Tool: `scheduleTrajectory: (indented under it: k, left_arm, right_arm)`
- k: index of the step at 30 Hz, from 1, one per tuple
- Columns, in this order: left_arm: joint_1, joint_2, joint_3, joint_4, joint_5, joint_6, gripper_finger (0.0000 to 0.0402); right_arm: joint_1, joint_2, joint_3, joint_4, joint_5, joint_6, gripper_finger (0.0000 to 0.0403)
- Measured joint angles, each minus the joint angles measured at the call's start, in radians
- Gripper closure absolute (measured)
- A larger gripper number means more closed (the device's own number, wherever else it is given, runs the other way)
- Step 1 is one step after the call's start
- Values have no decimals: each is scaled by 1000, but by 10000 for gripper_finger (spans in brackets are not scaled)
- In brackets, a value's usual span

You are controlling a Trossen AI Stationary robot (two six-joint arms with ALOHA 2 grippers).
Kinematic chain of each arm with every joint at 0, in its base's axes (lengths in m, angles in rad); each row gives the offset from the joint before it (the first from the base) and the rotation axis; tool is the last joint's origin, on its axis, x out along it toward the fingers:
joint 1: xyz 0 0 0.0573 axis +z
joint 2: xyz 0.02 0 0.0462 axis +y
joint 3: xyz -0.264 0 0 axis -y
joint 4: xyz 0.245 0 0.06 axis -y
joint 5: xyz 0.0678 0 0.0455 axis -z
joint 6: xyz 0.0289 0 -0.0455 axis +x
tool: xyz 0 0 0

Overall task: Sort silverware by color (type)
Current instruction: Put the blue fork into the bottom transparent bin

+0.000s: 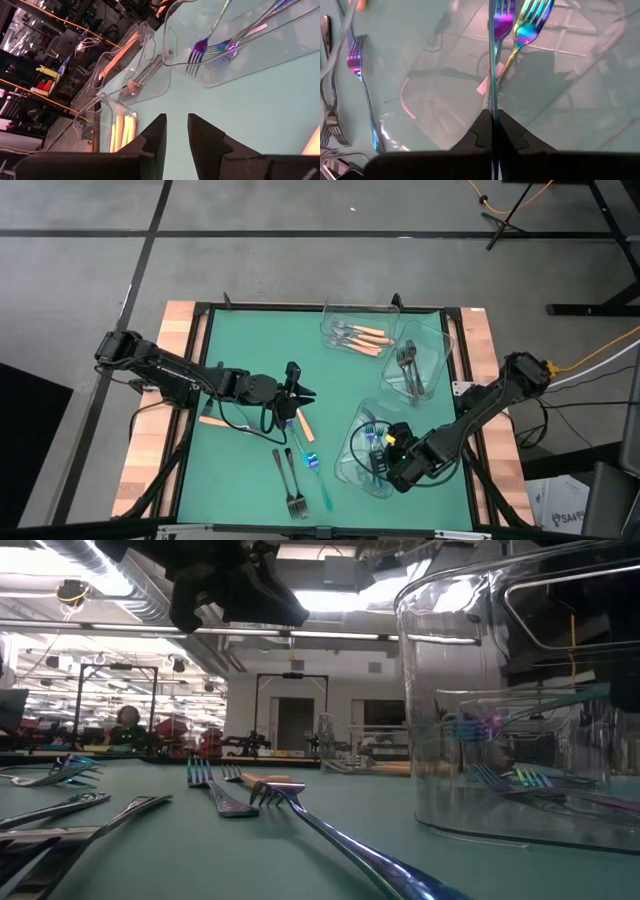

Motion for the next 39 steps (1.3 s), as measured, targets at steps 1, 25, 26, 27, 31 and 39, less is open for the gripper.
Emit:
scheduleTrajectory:
  k: [1,25,26,27,31,39]
  left_arm:
    - [0,0,0,0,0,0,329]
    - [0,0,0,0,0,-1,329]
    - [0,0,0,0,0,-1,329]
    - [0,0,0,0,0,-1,329]
    - [0,0,0,0,0,-28,329]
    - [0,0,0,0,0,-144,329]
  right_arm:
    - [0,5,0,5,-1,0,403]
    - [0,6,0,5,-13,0,331]
    - [0,6,0,5,-11,0,332]
    - [0,6,0,5,-11,0,333]
    - [0,4,0,1,-27,0,333]
    - [0,-54,0,-3,-24,-30,334]
